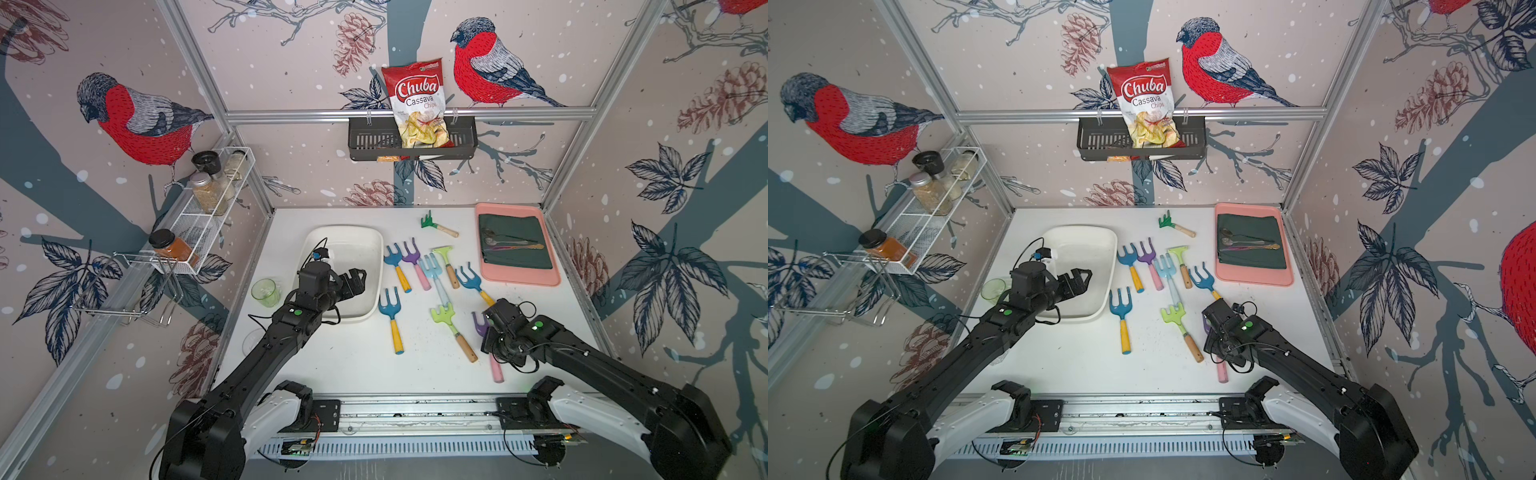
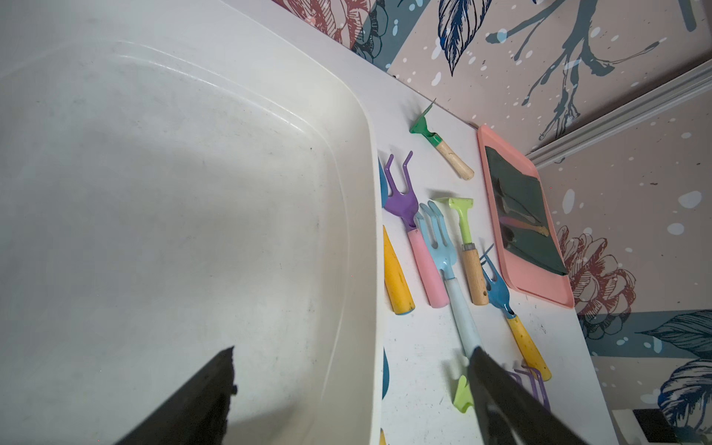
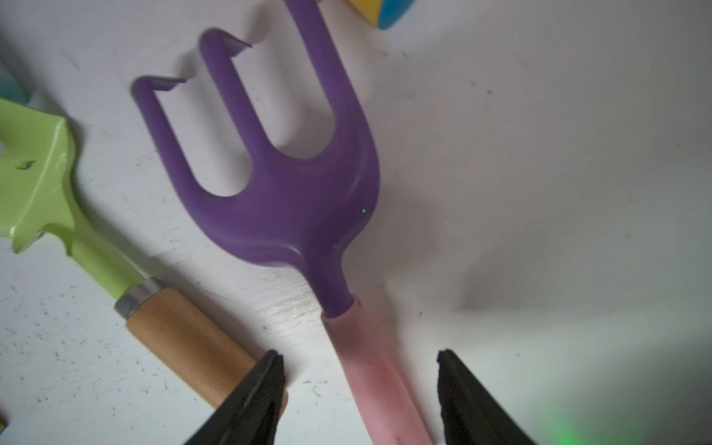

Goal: Put the rake into the storage box
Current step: Pick up the rake at the center of the board.

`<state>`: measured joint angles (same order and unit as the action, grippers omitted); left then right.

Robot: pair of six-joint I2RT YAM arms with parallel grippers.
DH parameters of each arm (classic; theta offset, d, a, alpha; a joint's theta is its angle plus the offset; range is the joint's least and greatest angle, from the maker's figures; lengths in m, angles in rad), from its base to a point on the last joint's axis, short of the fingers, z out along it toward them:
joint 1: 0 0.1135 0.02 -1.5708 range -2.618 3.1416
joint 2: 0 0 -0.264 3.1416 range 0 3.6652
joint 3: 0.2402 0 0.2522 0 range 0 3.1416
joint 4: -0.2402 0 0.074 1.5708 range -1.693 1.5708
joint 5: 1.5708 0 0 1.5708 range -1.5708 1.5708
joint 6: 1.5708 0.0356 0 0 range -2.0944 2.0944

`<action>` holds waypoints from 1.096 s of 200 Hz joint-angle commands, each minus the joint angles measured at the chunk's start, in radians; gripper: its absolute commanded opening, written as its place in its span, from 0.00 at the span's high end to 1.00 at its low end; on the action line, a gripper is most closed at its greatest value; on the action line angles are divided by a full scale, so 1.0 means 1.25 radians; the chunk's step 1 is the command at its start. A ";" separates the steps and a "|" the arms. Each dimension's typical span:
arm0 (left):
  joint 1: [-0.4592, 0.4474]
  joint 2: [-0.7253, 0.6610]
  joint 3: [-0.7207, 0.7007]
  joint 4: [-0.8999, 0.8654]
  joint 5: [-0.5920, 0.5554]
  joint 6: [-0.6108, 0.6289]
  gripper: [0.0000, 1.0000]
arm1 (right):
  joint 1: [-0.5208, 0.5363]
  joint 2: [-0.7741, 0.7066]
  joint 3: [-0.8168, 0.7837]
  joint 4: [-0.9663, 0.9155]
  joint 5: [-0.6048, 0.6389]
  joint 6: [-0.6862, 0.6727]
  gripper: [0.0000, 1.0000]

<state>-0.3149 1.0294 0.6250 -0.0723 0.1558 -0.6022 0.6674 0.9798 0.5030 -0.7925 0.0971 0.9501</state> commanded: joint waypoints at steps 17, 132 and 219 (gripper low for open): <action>-0.008 0.014 0.004 0.001 0.025 -0.019 0.08 | 0.010 0.001 -0.024 0.005 0.013 0.029 0.41; -0.012 0.014 0.003 0.005 0.028 -0.042 0.09 | 0.055 0.034 -0.026 0.041 0.018 0.002 0.52; -0.017 0.031 0.013 0.014 0.033 -0.054 0.13 | 0.097 0.052 -0.030 0.057 0.031 0.000 0.65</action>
<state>-0.3313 1.0618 0.6289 -0.0715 0.1864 -0.6575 0.7750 1.0332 0.4652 -0.7288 0.1101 0.9634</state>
